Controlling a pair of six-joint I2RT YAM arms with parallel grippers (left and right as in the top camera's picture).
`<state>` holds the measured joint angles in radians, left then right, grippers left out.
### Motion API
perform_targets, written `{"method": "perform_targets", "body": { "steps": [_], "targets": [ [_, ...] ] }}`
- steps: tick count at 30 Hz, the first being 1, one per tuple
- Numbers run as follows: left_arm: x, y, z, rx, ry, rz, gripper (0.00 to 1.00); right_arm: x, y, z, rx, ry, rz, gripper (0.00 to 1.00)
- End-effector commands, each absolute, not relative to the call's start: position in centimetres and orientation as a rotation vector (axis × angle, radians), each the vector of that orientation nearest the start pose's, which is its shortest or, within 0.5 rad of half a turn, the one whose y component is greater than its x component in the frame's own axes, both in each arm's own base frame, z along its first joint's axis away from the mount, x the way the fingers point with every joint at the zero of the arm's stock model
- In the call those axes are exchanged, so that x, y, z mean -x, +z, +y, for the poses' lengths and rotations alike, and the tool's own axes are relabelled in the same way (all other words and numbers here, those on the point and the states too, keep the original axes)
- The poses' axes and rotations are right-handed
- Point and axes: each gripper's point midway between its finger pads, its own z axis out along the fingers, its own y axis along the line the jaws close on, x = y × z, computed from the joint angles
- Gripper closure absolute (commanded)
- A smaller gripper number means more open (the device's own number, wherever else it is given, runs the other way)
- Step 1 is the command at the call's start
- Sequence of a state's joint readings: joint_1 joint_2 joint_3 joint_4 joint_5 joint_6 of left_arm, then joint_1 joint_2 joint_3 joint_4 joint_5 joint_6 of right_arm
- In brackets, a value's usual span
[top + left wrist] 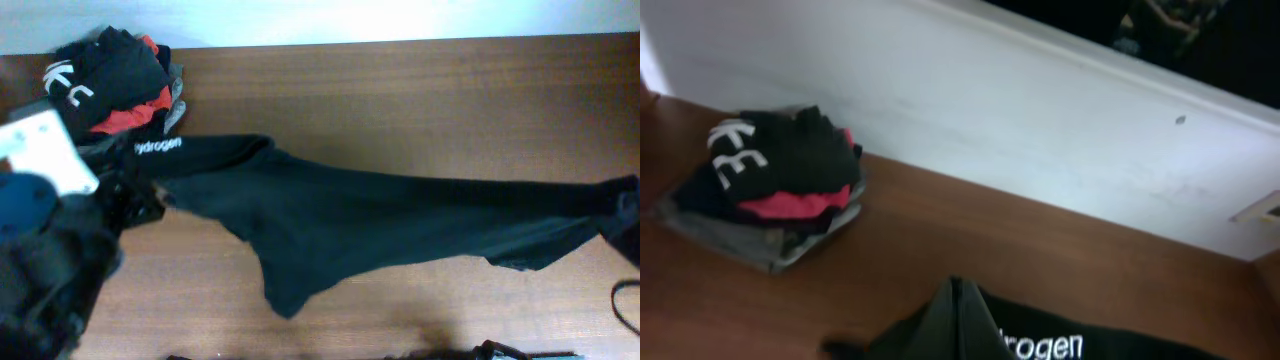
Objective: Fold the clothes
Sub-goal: 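Lift the shirt with both grippers and stretch it across the table, then lay the shirt flat on the table and open both grippers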
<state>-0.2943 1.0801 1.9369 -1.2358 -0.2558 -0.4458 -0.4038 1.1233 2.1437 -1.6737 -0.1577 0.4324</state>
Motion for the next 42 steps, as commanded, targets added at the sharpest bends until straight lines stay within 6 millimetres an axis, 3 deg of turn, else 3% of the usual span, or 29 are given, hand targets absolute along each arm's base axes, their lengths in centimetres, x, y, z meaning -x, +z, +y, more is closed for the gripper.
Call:
{"method": "perform_targets", "body": {
  "steps": [1,5,9,15,19,26,34,39,40,41,42],
  "targets": [
    [-20.6,50.7,-1.1,0.353,-0.246,1.839,1.00,-16.0,45.1,-4.3,-0.800,0.157,2.026,0.96],
    [-18.7,50.9,-0.5,0.371,-0.253,1.851,0.99,-15.8,44.9,-3.5,-0.781,0.198,2.048,0.96],
    [-18.3,51.5,-0.6,0.363,-0.273,1.834,0.99,-15.9,44.9,-3.3,-0.772,0.211,2.051,0.96],
    [-21.1,51.1,-1.3,0.366,-0.254,1.866,0.99,-17.7,44.5,-4.0,-0.787,0.214,2.078,0.96],
    [-25.5,49.2,-2.5,0.370,-0.206,1.951,0.99,-20.4,43.7,-5.2,-0.815,0.221,2.121,0.96],
    [-36.4,43.3,-3.8,0.421,-0.009,2.090,0.99,-27.4,40.5,-8.0,-0.876,0.238,2.230,0.96],
    [-49.0,33.1,-5.2,0.426,0.095,2.203,0.99,-38.1,33.7,-9.8,-0.859,0.285,2.371,0.96],
    [-53.8,27.0,-5.7,0.419,0.135,2.250,0.99,-44.2,27.5,-9.0,-0.818,0.238,2.478,0.87],
    [-54.6,25.8,-5.9,0.418,0.138,2.256,0.91,-45.2,26.0,-8.9,-0.813,0.203,2.501,0.83],
    [-55.4,24.5,-6.1,0.417,0.142,2.265,0.73,-46.1,24.6,-8.9,-0.812,0.164,2.523,0.74],
    [-56.0,23.5,-6.3,0.416,0.144,2.269,0.42,-46.9,23.0,-8.9,-0.809,0.121,2.547,0.52]
  ]
}}
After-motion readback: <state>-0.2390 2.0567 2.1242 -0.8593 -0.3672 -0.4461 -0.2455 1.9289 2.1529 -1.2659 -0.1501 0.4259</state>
